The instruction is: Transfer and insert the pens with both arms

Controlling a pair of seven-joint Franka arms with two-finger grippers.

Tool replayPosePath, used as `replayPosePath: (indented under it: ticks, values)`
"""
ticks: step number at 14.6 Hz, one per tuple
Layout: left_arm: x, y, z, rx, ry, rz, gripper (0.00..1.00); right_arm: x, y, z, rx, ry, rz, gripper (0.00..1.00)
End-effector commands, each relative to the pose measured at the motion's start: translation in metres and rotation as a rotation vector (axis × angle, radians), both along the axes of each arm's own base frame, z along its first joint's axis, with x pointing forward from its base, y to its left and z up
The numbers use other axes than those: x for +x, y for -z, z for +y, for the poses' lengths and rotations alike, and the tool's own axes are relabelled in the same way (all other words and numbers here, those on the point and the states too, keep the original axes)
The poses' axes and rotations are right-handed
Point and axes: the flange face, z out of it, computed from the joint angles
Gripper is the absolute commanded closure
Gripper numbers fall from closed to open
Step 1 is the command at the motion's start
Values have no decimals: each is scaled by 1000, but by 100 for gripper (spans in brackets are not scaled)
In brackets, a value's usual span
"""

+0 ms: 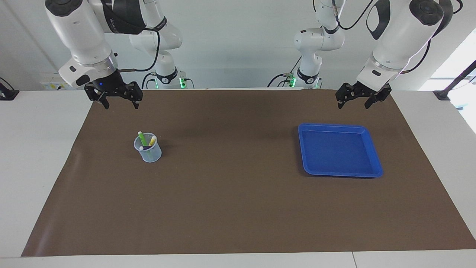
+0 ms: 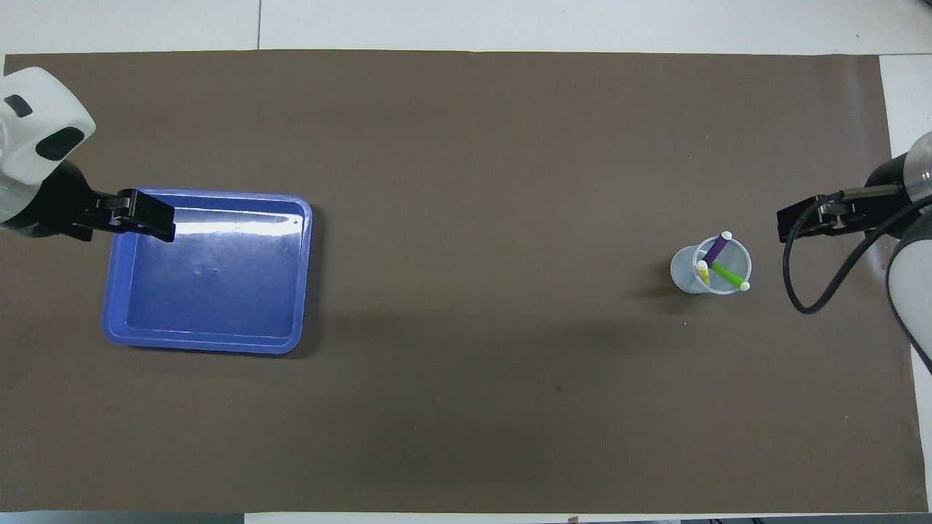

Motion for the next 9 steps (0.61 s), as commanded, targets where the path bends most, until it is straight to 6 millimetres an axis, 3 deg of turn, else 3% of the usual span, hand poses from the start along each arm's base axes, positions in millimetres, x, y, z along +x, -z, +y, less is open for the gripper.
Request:
replayPosePath:
  ticks: [1, 9]
  values:
    - [-7, -4, 4, -5, 2, 5, 0, 0, 6, -5, 2, 24, 15, 0]
    - [-7, -4, 4, -7, 2, 5, 0, -4, -1, -8, 10, 34, 26, 0]
